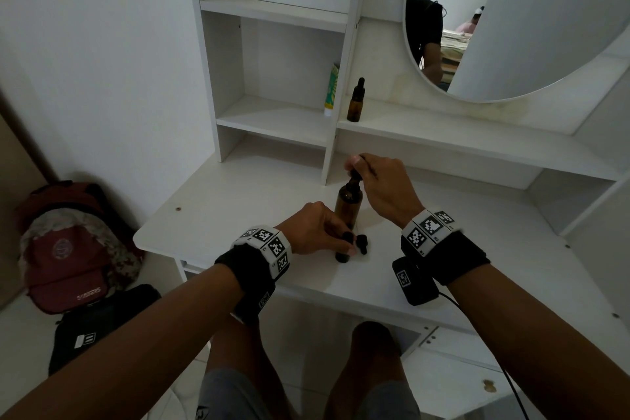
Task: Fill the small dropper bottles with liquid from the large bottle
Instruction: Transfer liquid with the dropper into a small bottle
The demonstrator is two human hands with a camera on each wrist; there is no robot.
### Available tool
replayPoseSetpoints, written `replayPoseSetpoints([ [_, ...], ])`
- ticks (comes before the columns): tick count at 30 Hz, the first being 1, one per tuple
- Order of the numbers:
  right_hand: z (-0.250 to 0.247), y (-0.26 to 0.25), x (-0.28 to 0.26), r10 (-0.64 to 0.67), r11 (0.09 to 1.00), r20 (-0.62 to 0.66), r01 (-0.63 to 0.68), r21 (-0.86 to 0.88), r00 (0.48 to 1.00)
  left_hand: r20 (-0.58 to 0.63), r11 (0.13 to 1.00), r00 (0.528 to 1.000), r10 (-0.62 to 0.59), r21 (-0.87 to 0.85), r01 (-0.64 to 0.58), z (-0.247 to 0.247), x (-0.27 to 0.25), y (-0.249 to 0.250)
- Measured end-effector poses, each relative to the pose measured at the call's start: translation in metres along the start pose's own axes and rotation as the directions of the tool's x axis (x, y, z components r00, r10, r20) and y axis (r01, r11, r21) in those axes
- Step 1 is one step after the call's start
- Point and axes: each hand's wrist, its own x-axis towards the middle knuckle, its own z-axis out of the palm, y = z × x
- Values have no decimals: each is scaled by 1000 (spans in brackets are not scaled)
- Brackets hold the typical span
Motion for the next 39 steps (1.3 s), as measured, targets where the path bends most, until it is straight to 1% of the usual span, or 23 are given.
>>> replayPoseSetpoints([
  [3, -10, -8, 6, 37, 997, -40, -34, 67, 999, -5, 1000, 1000, -3, 0, 3, 0, 0, 0],
  [7, -35, -25, 14, 4, 994, -142, 12, 112, 990, -6, 1000, 1000, -8, 4, 8, -1, 1, 0],
  [9, -44, -31, 14, 3, 987, -159, 23, 160, 987, -4, 1000, 1000, -6, 6, 6, 0, 1, 0],
  [13, -46, -35, 2, -14, 982, -89, 30, 187, 996, -4, 1000, 1000, -9, 2, 9, 0, 1, -1],
  [16, -41, -34, -14, 2, 975, -22, 3, 224, 1000, -4, 1000, 1000, -2, -3, 1, 0, 1, 0],
  [19, -35, -32, -27, 17, 975, 38, -25, 220, 999, -6, 1000, 1000, 8, -5, -8, 0, -1, 2],
  [27, -23, -26, -39, 38, 977, 67, -51, 209, 997, -9, 999, 1000, -4, 33, 4, 0, -1, 3],
  [31, -16, -22, -40, -17, 988, 87, 3, 157, 996, -5, 999, 1000, 0, 35, 0, 0, -1, 1],
  [34, -17, -24, -38, -14, 994, 85, 5, 112, 996, -5, 999, 1000, 3, 41, -2, 0, 0, 0],
  [39, -19, -27, -35, -32, 997, 168, 19, 74, 985, -1, 999, 1000, 8, 36, -8, 0, 0, 1],
])
